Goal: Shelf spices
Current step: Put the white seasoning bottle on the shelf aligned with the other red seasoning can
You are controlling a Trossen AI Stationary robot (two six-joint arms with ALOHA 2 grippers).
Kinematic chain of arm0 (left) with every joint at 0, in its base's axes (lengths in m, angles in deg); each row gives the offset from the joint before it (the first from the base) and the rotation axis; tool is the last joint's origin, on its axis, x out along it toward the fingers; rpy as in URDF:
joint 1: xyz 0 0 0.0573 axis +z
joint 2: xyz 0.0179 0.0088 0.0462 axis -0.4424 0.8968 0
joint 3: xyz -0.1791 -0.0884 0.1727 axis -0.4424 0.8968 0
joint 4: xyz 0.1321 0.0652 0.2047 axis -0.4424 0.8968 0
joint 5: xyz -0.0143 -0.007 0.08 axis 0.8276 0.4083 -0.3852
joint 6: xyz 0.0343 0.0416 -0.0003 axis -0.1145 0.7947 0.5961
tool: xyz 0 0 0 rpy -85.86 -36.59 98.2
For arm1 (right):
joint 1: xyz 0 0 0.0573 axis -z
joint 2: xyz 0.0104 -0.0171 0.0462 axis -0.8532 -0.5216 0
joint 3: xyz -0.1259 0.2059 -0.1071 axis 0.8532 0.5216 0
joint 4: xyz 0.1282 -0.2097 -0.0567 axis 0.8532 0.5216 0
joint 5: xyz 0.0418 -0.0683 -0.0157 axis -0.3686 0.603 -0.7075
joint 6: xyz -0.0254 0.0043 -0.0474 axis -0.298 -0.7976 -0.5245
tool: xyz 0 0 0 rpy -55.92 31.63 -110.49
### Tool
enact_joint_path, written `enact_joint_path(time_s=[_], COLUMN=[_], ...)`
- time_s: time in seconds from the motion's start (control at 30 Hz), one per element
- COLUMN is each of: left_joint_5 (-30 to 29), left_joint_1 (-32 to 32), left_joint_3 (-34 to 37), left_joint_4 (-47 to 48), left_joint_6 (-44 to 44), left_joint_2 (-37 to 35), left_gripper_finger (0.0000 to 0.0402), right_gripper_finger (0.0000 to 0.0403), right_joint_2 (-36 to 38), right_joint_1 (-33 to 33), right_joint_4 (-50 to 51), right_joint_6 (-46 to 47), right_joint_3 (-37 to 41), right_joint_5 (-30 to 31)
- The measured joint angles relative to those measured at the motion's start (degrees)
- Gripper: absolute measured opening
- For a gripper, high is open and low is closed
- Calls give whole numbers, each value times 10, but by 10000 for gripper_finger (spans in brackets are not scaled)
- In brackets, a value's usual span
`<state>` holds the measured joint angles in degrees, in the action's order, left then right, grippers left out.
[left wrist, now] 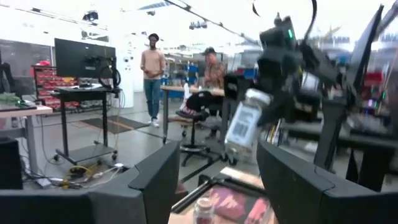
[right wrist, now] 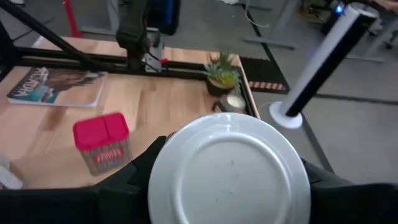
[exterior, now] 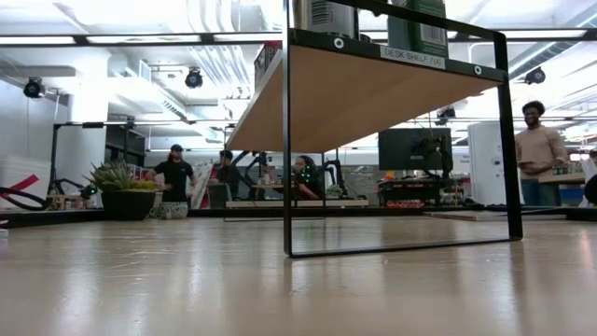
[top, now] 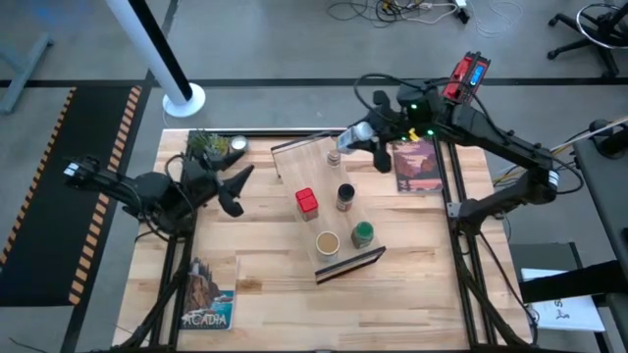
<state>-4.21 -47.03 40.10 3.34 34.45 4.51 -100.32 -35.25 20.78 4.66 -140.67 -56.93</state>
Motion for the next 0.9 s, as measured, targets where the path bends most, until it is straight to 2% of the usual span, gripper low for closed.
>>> enact_joint_path(time_s=[0.13,0.4,0.5,0.67,0.9], left_joint_5=[-8,-14,-14,-14,-34], left_joint_1=[0,0,0,0,2], left_joint_3=[-15,-20,-20,-19,-22], left_joint_4=[73,90,110,166,248], left_joint_6=[-13,-22,-34,-55,-83], left_joint_2=[8,9,6,-2,-15], left_gripper_finger=[204,204,204,204,204], right_gripper_finger=[176,176,176,176,176], right_joint_2=[-52,-165,-209,-277,-339], right_joint_1=[-12,-23,-27,-27,-28], right_joint_4=[9,67,97,139,156], right_joint_6=[-17,-57,-80,-105,-132], right_joint_3=[-48,-152,-194,-272,-336], right_joint_5=[-1,-6,-31,-40,-52])
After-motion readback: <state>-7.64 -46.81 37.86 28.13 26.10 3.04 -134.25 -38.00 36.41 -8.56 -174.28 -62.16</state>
